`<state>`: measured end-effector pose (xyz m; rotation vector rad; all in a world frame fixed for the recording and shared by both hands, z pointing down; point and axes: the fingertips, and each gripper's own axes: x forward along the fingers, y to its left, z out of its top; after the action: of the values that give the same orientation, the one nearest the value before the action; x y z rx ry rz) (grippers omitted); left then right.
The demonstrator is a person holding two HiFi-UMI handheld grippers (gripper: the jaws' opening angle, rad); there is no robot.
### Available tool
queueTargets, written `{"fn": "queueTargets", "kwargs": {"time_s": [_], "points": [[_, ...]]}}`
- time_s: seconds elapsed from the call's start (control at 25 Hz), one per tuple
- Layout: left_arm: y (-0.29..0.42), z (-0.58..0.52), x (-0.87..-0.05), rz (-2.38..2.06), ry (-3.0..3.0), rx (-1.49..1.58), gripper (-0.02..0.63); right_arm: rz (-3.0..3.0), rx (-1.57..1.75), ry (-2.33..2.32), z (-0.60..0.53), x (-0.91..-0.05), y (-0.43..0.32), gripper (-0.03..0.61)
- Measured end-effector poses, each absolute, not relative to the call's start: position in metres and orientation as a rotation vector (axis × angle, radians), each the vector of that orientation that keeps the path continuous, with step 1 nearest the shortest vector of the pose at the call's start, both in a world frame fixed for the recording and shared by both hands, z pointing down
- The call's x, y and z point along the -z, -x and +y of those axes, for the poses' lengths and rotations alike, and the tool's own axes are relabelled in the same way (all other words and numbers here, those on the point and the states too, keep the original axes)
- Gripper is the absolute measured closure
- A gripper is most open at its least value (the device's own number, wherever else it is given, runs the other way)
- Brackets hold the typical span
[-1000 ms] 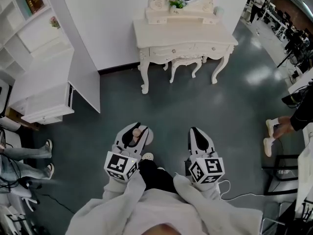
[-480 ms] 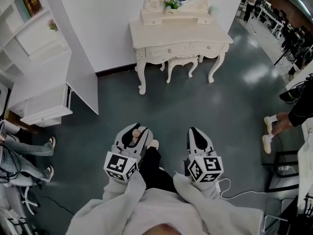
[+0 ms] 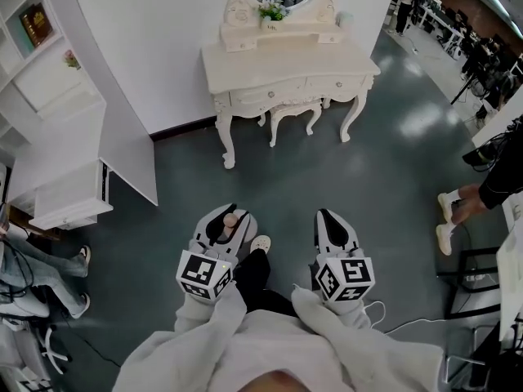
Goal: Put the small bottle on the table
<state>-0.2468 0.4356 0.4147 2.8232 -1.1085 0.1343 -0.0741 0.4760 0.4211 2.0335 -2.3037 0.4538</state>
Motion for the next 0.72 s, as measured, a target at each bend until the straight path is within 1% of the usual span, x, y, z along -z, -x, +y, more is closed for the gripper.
{"fn": "queueTargets", "kwargs": {"time_s": [0.4, 0.72], "points": [[0.211, 0.352, -0.405, -1.041, -2.859, -0.148, 0.479, -2.278, -0.424, -2.065, 0.391, -0.412, 0.045, 0.541], [0.203, 0.287, -0.397, -1.007, -2.881, -0.128, 0.479, -2.253, -0.431, -2.091, 0.331, -0.406, 0.038, 0.541]]}}
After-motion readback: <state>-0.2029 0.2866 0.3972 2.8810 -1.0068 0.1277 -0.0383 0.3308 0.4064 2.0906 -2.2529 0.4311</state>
